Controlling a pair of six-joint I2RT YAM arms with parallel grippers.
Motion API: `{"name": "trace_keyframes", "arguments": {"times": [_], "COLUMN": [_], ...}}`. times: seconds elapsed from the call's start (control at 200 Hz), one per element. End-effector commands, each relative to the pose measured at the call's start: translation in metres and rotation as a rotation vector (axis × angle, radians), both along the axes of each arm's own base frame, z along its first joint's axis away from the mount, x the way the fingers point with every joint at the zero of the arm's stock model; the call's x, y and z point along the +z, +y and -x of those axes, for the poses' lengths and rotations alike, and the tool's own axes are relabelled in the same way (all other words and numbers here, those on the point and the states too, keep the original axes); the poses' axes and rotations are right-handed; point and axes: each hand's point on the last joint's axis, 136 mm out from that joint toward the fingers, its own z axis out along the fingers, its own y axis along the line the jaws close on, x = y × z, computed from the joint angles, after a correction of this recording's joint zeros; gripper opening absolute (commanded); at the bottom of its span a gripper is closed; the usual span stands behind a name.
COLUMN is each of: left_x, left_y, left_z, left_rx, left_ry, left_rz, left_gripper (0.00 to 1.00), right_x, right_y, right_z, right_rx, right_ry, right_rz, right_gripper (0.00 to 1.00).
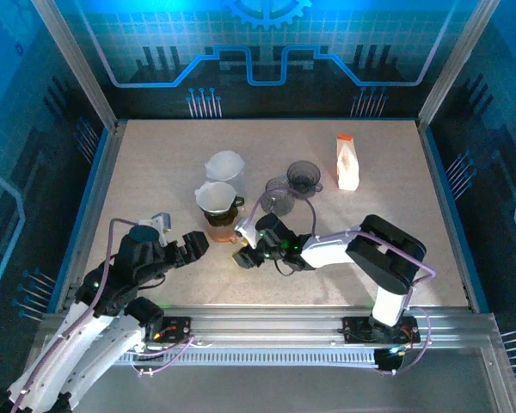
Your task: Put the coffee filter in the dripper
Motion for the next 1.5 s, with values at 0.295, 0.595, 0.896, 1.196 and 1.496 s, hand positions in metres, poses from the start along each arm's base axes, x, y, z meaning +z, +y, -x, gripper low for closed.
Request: {"name": "trace_keyframes", "arguments": {"times": [0.295,0.595,0.896,1.196,1.496], "left_x": [-0.002,-0.009,-0.013,-0.017,-0.02], "left_y": [0.003,0.004,0.003,0.001,0.001], "left_z": [-0.007,-0.008,-0.009,-0.009,-0.008], "left_rx": [0.037,0.045,0.054,0.054,0.051], "left_ry": [-0.02,-0.009,0.003,0.016,0.022], "left_rz": [0.007,0.002,0.016,0.025,0.024], "left_gripper": [0.99,0.99,0.99,0.99,0.99], "right_x": [0.046,0.09,0.091,0.067,0.042], "right_y": [-0.059,-0.127,-0.139,-0.114,-0.113], "right_z": [0.007,-0.035,-0.083,-0.116,-0.127], "right_rx": [-0.236,-0.518,-0.637,-0.757,-0.808], "right_ry": [0.083,0.123,0.201,0.224,0.228], "right_rz": [0.025,0.118,0.177,0.138,0.19], "right_gripper": [0.58,0.61,0.61,0.63,0.6]}}
